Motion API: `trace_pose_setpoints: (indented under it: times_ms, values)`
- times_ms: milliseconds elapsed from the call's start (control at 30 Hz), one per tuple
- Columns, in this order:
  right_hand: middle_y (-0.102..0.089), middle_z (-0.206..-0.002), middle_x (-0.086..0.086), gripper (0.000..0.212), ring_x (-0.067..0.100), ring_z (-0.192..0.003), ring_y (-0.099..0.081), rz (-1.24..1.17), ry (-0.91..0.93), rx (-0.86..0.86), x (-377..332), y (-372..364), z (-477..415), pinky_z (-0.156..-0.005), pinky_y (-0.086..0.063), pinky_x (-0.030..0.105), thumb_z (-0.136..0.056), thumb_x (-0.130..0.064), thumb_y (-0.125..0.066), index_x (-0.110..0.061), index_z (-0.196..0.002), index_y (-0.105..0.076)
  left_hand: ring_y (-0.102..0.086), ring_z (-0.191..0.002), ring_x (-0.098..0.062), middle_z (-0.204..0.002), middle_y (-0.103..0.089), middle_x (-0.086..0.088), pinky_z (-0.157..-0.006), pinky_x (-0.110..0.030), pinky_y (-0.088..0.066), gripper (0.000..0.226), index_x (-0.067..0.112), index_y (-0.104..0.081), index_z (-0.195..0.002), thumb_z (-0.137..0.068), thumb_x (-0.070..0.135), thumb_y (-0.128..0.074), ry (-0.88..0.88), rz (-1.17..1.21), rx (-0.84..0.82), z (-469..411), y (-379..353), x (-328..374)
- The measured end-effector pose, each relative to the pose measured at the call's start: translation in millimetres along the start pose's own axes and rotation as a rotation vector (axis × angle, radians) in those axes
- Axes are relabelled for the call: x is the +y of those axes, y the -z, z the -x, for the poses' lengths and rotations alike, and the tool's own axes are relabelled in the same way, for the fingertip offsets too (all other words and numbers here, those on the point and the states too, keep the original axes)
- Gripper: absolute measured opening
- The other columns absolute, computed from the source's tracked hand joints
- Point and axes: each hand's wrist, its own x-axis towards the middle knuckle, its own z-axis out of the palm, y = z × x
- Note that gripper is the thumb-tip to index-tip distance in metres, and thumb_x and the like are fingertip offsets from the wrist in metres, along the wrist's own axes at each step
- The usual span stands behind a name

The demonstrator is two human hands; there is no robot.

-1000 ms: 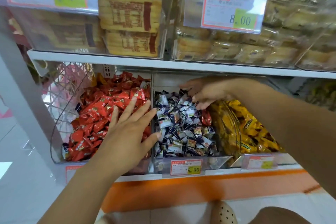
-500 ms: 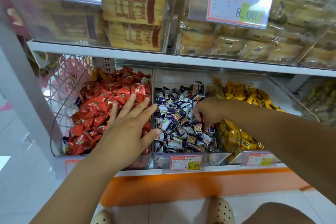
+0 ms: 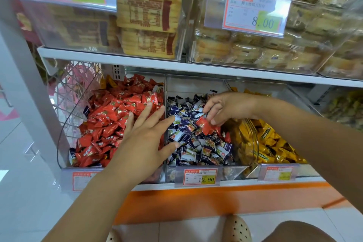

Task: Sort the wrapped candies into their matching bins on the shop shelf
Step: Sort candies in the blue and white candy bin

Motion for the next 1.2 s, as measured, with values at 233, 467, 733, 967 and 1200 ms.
trace_pose_setpoints:
  times_ms: [233,467,733,967,1200]
  values:
    - [-0.051,-0.140,0.005,0.040,0.019,-0.115,-0.055,0.711,-0.149,0.060,-1.2,4.7,-20.7,-0.079,-0.045,0.021,-0.094,0.003,-0.048,-0.017,-0.125,-0.061,0.028,-0.141,-0.005,-0.158,0.006,0.018,-0.113,-0.039,0.022,0.064,0.045,-0.019,-0.148,-0.091,0.056,-0.047,0.008,-0.033,-0.026,-4.5,-2.7,-1.6]
    - [-0.056,-0.126,0.012,0.041,0.025,-0.114,-0.054,0.846,-0.170,0.044,2.2,-14.5,-43.4,-0.088,-0.044,0.031,-0.087,-0.008,-0.065,-0.008,-0.128,-0.055,0.030,-0.139,-0.004,-0.156,0.010,0.021,-0.112,-0.038,0.023,0.065,0.046,-0.016,-0.148,-0.091,0.056,-0.046,0.011,-0.056,-0.036,-6.1,-3.8,-4.8]
    - [-0.064,-0.089,0.005,0.027,0.011,-0.067,-0.058,0.689,-0.158,-0.059,3.2,-7.4,-30.8,-0.051,-0.045,0.017,-0.087,0.003,-0.058,-0.009,-0.111,-0.064,0.027,-0.141,-0.005,-0.158,0.005,0.019,-0.113,-0.039,0.021,0.065,0.045,-0.019,-0.148,-0.091,0.054,-0.049,-0.002,-0.027,-0.023,-6.0,-5.3,-6.3]
    - [-0.053,-0.111,0.003,0.048,0.021,-0.098,-0.053,0.818,-0.117,-0.050,9.9,-24.6,-31.9,-0.063,-0.039,0.023,-0.082,-0.020,-0.075,-0.017,-0.124,-0.053,0.029,-0.140,-0.004,-0.157,0.010,0.020,-0.114,-0.041,0.020,0.065,0.046,-0.015,-0.148,-0.092,0.055,-0.046,0.025,-0.047,-0.039,-5.3,-4.1,-3.5]
    - [-0.064,-0.098,0.004,0.018,0.018,-0.076,-0.068,0.353,-0.081,0.016,-2.1,-13.3,-16.1,-0.062,-0.056,0.024,-0.087,-0.005,-0.065,-0.017,-0.100,-0.058,0.027,-0.141,-0.005,-0.158,0.007,0.019,-0.116,-0.042,0.019,0.065,0.045,-0.017,-0.148,-0.091,0.055,-0.047,0.018,-0.028,-0.034,-3.9,-3.9,-4.3]
